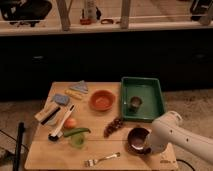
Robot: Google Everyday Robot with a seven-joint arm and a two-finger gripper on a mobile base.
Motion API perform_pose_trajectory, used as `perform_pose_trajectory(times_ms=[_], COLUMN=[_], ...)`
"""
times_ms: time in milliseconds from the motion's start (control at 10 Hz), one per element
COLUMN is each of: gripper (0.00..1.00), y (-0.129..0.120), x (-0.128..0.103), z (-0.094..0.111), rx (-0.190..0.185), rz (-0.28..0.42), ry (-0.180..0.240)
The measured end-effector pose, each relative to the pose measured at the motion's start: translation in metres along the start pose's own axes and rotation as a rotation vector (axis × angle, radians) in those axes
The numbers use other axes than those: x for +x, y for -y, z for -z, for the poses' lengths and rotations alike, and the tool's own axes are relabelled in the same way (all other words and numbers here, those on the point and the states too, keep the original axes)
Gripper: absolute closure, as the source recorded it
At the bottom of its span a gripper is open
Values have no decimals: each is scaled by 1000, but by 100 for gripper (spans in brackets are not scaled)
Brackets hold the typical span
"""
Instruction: Stack bowls on top of each other
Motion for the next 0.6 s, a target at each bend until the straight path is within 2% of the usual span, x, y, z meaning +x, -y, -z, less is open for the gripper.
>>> perform_pose_trajectory(times_ms=[600], gripper=[100], y=[-1], x=[0], z=[1], rx=[0], rz=[0], ry=[0])
